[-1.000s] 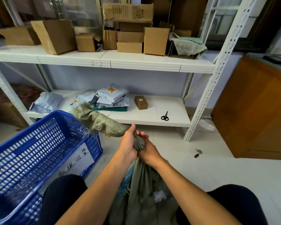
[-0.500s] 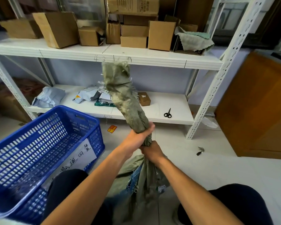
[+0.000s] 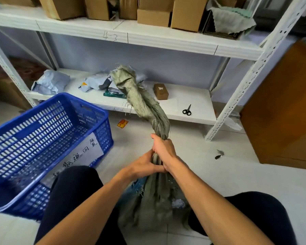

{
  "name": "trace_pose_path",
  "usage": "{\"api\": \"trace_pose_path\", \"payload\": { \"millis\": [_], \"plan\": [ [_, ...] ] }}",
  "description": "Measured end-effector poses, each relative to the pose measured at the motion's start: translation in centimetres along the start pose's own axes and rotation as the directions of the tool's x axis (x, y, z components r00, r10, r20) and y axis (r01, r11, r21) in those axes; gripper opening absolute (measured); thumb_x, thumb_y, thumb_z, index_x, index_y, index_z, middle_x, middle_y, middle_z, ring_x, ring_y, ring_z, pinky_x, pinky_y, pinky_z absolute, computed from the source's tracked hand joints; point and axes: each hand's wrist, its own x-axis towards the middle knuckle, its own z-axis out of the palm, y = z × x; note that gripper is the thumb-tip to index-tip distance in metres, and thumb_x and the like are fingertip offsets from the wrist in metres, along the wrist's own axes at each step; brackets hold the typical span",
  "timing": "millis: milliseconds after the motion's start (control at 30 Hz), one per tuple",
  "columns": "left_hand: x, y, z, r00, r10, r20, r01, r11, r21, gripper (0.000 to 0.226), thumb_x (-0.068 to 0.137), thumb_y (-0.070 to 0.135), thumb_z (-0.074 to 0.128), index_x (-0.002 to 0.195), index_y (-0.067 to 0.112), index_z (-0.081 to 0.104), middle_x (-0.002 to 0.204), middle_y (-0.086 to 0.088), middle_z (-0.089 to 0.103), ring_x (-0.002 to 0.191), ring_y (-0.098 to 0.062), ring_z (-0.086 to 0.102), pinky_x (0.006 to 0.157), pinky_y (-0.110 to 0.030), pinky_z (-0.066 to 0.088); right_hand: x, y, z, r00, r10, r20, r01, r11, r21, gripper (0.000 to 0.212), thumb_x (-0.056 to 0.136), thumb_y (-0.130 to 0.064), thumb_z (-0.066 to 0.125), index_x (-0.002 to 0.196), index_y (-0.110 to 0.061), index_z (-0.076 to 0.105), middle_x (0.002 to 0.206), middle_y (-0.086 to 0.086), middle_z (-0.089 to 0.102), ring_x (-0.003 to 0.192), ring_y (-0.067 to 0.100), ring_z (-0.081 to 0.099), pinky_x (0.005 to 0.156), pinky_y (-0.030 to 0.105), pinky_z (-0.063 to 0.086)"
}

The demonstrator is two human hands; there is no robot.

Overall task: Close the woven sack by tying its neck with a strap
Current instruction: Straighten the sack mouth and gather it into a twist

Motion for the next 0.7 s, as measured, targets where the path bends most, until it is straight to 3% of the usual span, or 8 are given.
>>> {"api": "trace_pose_path", "payload": {
  "millis": [133,200,300,433,533,600,667,700],
  "plan": [
    [0.3,1.3,0.4,0.993,-0.007,-0.12,-0.01,0.989,-0.145,0.046,0.082,0.015,0.079,0.119,0.017,0.053,0.103,0.005,0.067,0.096,-0.01,0.066,0.082,-0.021,0.055,1.1,-0.9,-0.3,0.999,-0.017,0.044,0.023,0.993,-0.119,0.031,0.067,-0.035,0.059,0.043,-0.015,0.059,0.079,0.011,0.075,0.087,0.03,0.069,0.081,0.038,0.052],
    [0.9,1.7,0.3,0.978,-0.028,-0.205,-0.025,0.968,-0.251,0.045,0.083,0.012,0.077,0.12,0.017,0.052,0.107,-0.001,0.067,0.101,-0.016,0.065,0.088,-0.03,0.057,1.5,-1.8,-0.3,0.998,-0.048,0.035,0.055,0.963,-0.262,0.029,0.065,-0.039,0.057,0.05,-0.015,0.067,0.094,0.011,0.071,0.097,0.031,0.062,0.087,0.039,0.048],
    [1.8,2.3,0.4,0.984,-0.044,-0.175,-0.032,0.912,-0.408,0.049,0.09,0.011,0.068,0.134,0.014,0.046,0.123,-0.006,0.062,0.101,-0.008,0.064,0.082,-0.021,0.056,2.6,-3.2,-0.4,0.984,-0.111,0.137,0.161,0.879,-0.449,0.037,0.077,-0.05,0.05,0.06,-0.031,0.077,0.102,0.001,0.071,0.106,0.024,0.058,0.093,0.04,0.036],
    [2.5,2.4,0.4,0.981,-0.056,-0.184,-0.019,0.924,-0.383,0.03,0.099,0.016,0.055,0.129,0.015,0.055,0.111,0.0,0.067,0.104,-0.011,0.064,0.098,-0.031,0.051,4.0,-3.7,-0.5,0.976,-0.074,0.206,0.182,0.796,-0.577,0.065,0.068,-0.071,0.055,0.115,-0.03,0.071,0.125,0.006,0.065,0.117,0.031,0.055,0.102,0.043,0.042],
    [2.4,1.8,-0.1,0.984,-0.116,-0.135,0.046,0.898,-0.437,0.022,0.099,0.021,0.057,0.119,0.014,0.062,0.117,-0.005,0.07,0.097,-0.005,0.064,0.09,-0.027,0.051,4.4,-4.1,-1.4,0.938,-0.04,0.343,0.238,0.794,-0.559,0.049,0.075,-0.07,0.064,0.095,-0.025,0.069,0.101,0.004,0.068,0.099,0.025,0.063,0.085,0.035,0.049],
    [4.8,-0.8,-0.1,0.991,-0.127,-0.052,0.108,0.957,-0.27,0.036,0.095,0.026,0.064,0.116,-0.002,0.066,0.109,-0.016,0.072,0.094,-0.015,0.068,0.091,-0.03,0.052,4.7,-4.2,-2.0,0.874,-0.05,0.483,0.296,0.843,-0.448,0.039,0.079,-0.064,0.07,0.081,-0.025,0.065,0.083,-0.006,0.067,0.079,0.012,0.064,0.072,0.03,0.048],
    [8.0,-0.5,0.8,0.91,-0.415,0.026,0.415,0.91,0.003,0.058,0.086,0.04,0.074,0.118,-0.009,0.065,0.108,-0.025,0.071,0.098,-0.028,0.071,0.093,-0.036,0.052,4.8,-3.7,-2.1,0.844,-0.064,0.533,0.323,0.853,-0.409,0.058,0.074,-0.071,0.07,0.108,-0.024,0.066,0.103,-0.007,0.071,0.092,0.008,0.067,0.085,0.031,0.054],
    [7.6,-1.6,0.3,0.96,-0.278,0.036,0.281,0.952,-0.118,0.057,0.089,0.039,0.072,0.125,-0.005,0.063,0.116,-0.025,0.069,0.102,-0.031,0.07,0.091,-0.038,0.053,4.8,-3.1,-2.1,0.85,-0.074,0.522,0.331,0.846,-0.418,0.077,0.072,-0.076,0.067,0.127,-0.023,0.058,0.121,-0.005,0.068,0.107,0.011,0.065,0.095,0.034,0.052]
  ]
}}
